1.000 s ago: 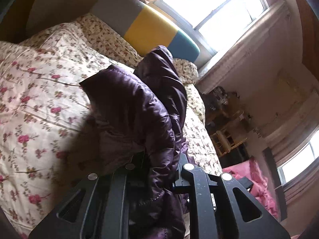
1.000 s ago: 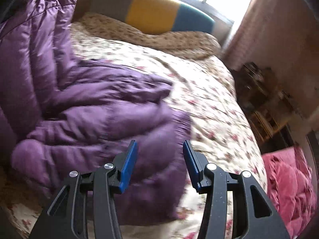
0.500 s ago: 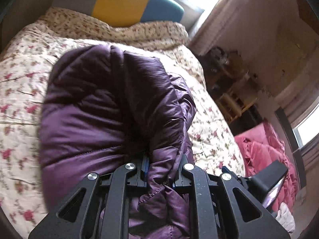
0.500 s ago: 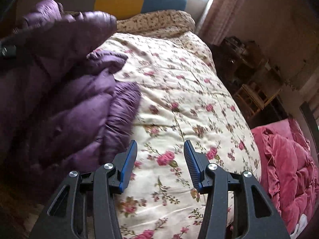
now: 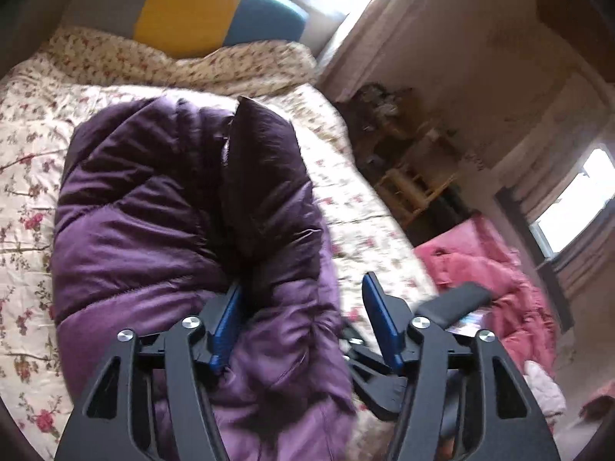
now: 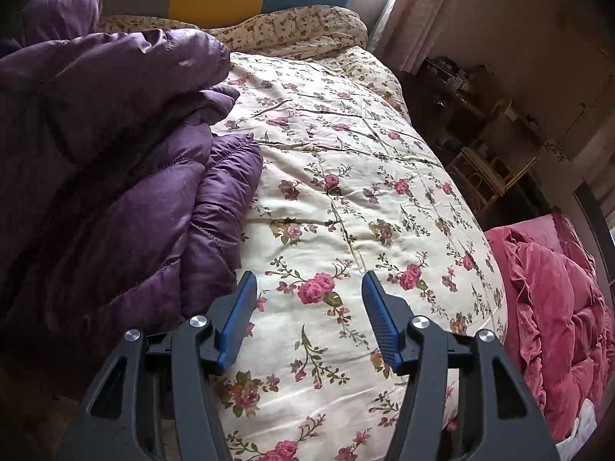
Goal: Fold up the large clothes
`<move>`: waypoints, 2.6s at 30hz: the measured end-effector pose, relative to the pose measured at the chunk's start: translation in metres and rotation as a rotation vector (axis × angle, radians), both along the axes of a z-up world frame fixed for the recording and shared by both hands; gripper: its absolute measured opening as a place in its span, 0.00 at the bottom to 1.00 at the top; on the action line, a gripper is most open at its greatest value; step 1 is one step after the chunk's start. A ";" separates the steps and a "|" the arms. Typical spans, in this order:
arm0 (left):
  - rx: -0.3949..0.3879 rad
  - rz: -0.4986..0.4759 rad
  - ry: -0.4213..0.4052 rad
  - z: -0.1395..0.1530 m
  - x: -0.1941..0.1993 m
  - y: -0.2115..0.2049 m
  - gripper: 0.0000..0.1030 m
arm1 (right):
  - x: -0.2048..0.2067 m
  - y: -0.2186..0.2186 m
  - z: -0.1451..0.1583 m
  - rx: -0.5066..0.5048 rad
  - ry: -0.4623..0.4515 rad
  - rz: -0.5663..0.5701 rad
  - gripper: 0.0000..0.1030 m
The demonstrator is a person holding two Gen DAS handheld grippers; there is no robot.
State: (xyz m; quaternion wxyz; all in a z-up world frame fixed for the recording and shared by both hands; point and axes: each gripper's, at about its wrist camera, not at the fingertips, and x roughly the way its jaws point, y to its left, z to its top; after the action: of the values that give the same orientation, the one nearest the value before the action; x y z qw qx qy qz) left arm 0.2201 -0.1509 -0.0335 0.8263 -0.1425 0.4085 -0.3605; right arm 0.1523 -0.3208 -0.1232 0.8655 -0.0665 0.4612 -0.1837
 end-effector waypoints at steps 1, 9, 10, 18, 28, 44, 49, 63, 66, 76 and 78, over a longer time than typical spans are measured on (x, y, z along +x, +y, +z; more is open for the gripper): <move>-0.028 -0.004 -0.022 0.009 -0.007 0.010 0.58 | 0.000 0.001 0.001 -0.003 -0.001 0.001 0.55; 0.030 0.227 -0.086 0.010 -0.026 0.105 0.61 | -0.015 0.026 0.023 -0.060 -0.028 0.050 0.54; 0.071 0.258 -0.080 0.002 -0.023 0.113 0.61 | -0.019 0.032 0.028 -0.070 -0.034 0.066 0.54; 0.211 0.321 -0.010 -0.062 -0.024 0.141 0.50 | -0.065 0.083 0.101 -0.051 -0.166 0.208 0.60; 0.188 0.281 -0.045 -0.063 -0.035 0.135 0.46 | -0.059 0.142 0.138 0.076 -0.215 0.370 0.46; 0.177 0.227 -0.038 -0.067 -0.034 0.129 0.40 | -0.049 0.156 0.119 0.153 -0.143 0.409 0.42; 0.166 0.202 -0.038 -0.067 -0.035 0.129 0.40 | -0.036 0.148 0.087 0.142 -0.055 0.369 0.11; 0.165 0.103 -0.030 -0.077 -0.032 0.099 0.40 | -0.038 0.111 0.012 0.177 0.056 0.246 0.07; 0.188 0.076 -0.029 -0.085 -0.028 0.087 0.40 | -0.034 0.107 -0.006 0.176 0.057 0.229 0.07; 0.205 0.065 -0.009 -0.098 -0.015 0.081 0.40 | -0.035 0.120 -0.005 0.097 0.042 0.214 0.10; 0.190 0.078 -0.009 -0.094 -0.016 0.086 0.40 | -0.039 0.127 0.002 0.079 0.032 0.210 0.11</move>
State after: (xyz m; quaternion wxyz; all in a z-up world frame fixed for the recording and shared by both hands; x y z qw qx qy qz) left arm 0.2040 -0.0645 -0.1278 0.8513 -0.0777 0.4315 -0.2883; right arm 0.1135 -0.1943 -0.1210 0.8746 -0.0833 0.4721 -0.0724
